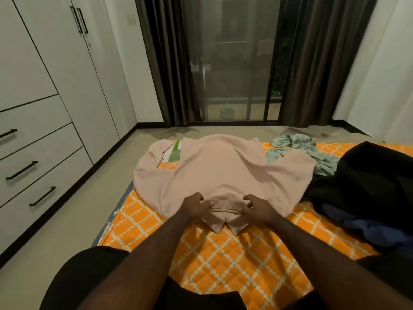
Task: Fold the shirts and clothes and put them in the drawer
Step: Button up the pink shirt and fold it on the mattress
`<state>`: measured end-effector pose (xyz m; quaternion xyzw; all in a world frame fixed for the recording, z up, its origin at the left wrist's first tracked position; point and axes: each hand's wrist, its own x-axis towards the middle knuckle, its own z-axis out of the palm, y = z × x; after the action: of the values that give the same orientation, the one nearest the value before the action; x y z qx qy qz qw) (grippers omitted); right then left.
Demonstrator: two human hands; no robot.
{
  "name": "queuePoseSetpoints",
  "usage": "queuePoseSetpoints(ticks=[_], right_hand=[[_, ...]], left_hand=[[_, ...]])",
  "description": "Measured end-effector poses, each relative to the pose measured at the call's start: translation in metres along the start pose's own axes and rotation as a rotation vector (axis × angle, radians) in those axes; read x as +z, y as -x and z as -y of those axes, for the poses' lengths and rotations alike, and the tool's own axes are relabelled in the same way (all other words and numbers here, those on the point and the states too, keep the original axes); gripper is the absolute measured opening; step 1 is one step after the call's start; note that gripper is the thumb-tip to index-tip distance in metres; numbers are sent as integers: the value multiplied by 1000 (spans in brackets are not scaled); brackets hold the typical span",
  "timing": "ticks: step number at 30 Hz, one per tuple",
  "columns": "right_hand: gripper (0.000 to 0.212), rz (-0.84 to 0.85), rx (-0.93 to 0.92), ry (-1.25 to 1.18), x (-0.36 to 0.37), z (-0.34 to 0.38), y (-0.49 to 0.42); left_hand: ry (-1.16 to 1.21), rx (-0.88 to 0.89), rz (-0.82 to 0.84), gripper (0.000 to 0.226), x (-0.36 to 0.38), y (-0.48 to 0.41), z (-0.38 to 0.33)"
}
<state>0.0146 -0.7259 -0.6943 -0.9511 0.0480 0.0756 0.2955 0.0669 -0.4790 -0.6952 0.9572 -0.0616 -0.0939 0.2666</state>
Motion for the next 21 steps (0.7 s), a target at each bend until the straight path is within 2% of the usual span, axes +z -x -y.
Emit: queuePoseSetpoints(ticks=[3, 5, 7, 10, 12, 14, 18, 21], right_hand=[[71, 15, -32, -12, 8, -3, -1], [73, 22, -32, -13, 10, -6, -1], [71, 26, -39, 3, 10, -8, -1], [59, 30, -111, 55, 9, -7, 3], [49, 41, -165, 82, 8, -6, 5], [49, 37, -193, 122, 7, -6, 5], [52, 53, -251, 241, 7, -8, 9], [46, 36, -318, 343, 5, -11, 15]], left_hand=[[46, -9, -18, 51, 16, 1, -5], [50, 3, -62, 48, 17, 3, -5], [30, 57, -79, 49, 14, 4, -6], [-58, 183, -11, 55, 7, 10, -6], [-135, 242, 34, 40, 6, 12, -5], [-196, 290, 34, 34, 3, 11, -3], [-210, 395, 111, 50, -3, 17, 0], [-277, 490, 172, 56, -6, 26, 3]])
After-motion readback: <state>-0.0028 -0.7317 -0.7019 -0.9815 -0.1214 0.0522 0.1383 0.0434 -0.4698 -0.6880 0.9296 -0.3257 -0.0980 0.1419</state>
